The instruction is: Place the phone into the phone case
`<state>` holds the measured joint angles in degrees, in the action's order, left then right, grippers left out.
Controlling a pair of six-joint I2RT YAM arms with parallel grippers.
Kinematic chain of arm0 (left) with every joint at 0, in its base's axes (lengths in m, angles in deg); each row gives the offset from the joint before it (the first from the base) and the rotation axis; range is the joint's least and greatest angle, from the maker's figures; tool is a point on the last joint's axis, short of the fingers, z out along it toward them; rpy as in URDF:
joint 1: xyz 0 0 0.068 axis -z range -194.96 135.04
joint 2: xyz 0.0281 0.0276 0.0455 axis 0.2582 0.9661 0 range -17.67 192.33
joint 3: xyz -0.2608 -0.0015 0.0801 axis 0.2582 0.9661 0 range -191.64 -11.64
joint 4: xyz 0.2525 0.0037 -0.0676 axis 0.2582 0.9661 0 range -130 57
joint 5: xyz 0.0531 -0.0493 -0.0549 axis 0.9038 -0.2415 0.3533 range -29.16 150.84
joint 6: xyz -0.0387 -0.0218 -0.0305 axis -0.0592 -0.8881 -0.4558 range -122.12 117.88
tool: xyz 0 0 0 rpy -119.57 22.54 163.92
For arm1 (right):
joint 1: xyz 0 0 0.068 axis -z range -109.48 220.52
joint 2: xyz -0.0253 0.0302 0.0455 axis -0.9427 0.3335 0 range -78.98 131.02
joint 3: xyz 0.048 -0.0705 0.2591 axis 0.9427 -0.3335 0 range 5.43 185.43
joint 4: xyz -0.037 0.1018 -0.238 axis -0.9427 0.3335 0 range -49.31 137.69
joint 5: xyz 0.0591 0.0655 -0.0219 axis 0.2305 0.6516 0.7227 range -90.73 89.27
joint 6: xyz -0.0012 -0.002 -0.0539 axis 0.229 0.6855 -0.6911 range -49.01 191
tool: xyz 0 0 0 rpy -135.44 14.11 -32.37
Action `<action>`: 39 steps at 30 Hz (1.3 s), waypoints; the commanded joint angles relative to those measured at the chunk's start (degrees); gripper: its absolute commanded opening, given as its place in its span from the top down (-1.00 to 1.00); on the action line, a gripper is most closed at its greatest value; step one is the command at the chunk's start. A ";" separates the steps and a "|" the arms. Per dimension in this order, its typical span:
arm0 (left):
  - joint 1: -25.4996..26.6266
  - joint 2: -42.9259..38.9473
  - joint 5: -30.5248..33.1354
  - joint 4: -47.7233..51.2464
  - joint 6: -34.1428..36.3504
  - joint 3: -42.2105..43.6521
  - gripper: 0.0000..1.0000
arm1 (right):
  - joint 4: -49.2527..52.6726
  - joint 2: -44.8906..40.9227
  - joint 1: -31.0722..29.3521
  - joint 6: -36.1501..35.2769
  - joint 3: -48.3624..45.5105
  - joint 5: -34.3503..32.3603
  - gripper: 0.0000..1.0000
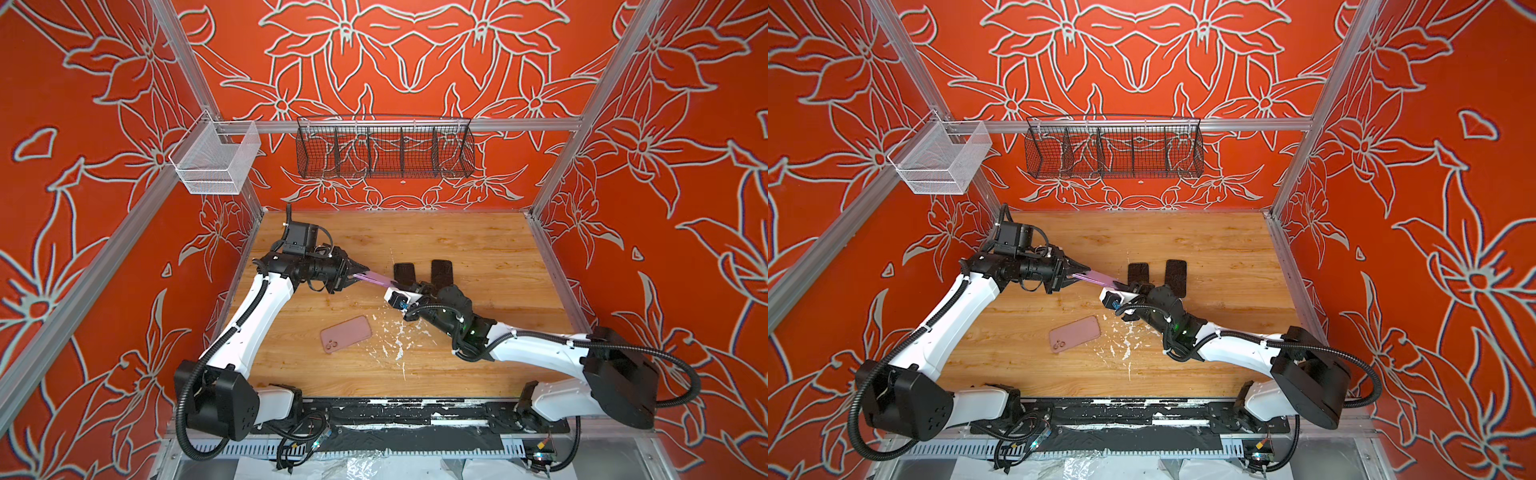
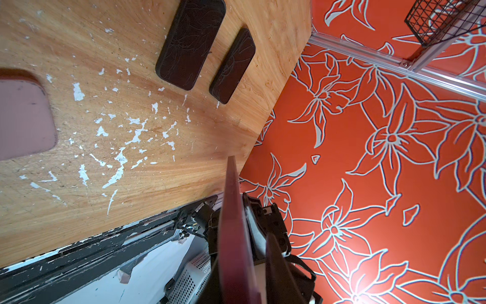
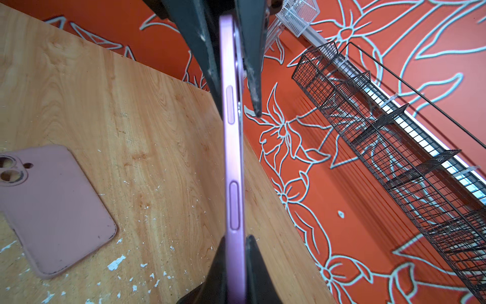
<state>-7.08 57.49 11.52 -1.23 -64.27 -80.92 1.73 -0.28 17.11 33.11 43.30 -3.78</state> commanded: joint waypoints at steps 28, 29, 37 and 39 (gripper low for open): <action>-0.58 -18.09 5.93 -18.06 33.02 7.38 -0.85 | 56.50 -18.79 25.67 51.40 15.32 46.21 1.00; -0.62 -18.11 5.25 -18.48 33.84 8.36 -0.85 | 55.72 -18.55 27.38 53.44 15.22 49.10 1.00; -0.50 -14.51 -5.49 -20.75 31.16 12.15 -0.83 | 31.29 -11.36 35.63 81.02 11.04 69.75 1.00; -0.50 -12.82 -7.27 -20.25 31.01 11.97 -0.82 | 31.12 -8.98 35.89 82.27 11.77 72.79 1.00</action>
<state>-7.48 43.56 9.62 -19.16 -33.62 -68.64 41.81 -10.90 52.58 105.98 54.88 57.83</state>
